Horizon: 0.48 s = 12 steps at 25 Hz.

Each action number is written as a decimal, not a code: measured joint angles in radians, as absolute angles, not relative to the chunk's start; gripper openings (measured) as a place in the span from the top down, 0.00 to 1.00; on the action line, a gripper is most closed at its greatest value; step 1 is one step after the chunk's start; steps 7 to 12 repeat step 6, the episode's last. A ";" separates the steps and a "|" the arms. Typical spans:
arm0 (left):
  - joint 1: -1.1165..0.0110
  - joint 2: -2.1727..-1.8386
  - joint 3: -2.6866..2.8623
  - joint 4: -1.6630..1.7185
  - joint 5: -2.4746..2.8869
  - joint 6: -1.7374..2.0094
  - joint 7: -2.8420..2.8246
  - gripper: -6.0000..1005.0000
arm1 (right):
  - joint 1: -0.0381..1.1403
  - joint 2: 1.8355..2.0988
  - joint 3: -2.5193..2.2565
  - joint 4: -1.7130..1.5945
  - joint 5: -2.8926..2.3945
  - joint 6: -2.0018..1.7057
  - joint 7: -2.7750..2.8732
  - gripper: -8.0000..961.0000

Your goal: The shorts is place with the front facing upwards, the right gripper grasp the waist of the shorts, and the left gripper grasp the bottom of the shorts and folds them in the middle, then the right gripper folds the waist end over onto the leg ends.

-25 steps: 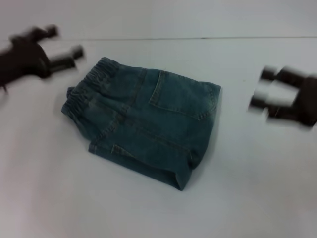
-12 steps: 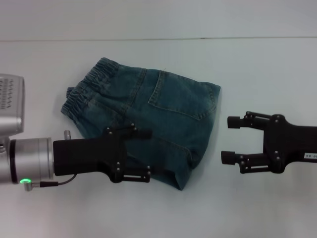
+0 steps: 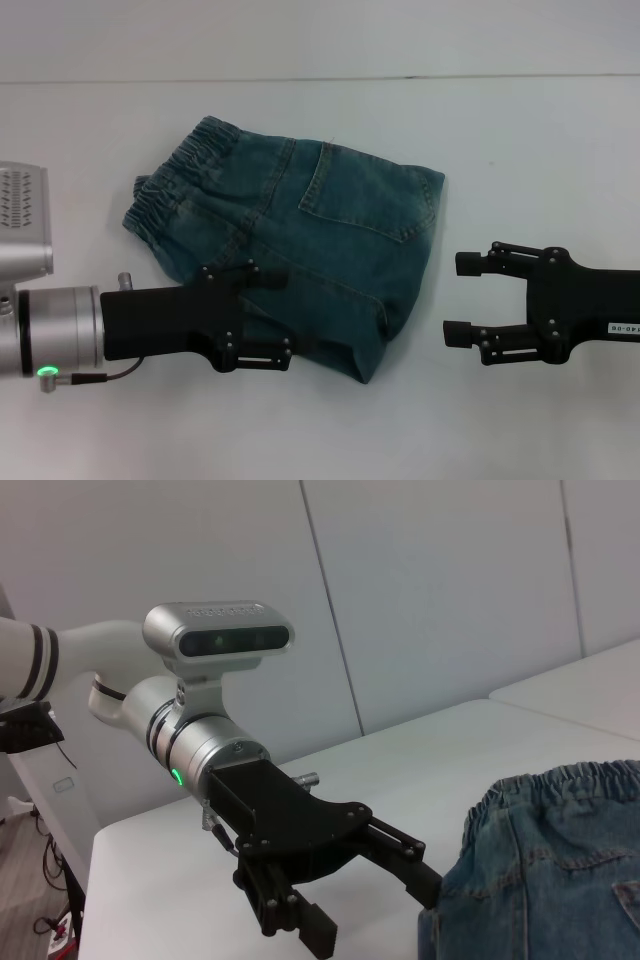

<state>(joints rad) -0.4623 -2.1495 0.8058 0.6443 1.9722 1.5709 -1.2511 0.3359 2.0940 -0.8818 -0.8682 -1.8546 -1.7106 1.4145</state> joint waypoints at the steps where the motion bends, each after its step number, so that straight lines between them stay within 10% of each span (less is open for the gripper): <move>1: -0.464 -2.149 0.805 0.645 1.978 1.570 -1.251 0.10 | 0.336 2.094 -0.882 -0.868 -1.855 -1.707 1.415 0.02; 12: -0.469 -2.144 0.788 0.649 1.989 1.566 -1.254 0.10 | 0.334 2.094 -0.884 -0.864 -1.855 -1.691 1.415 0.02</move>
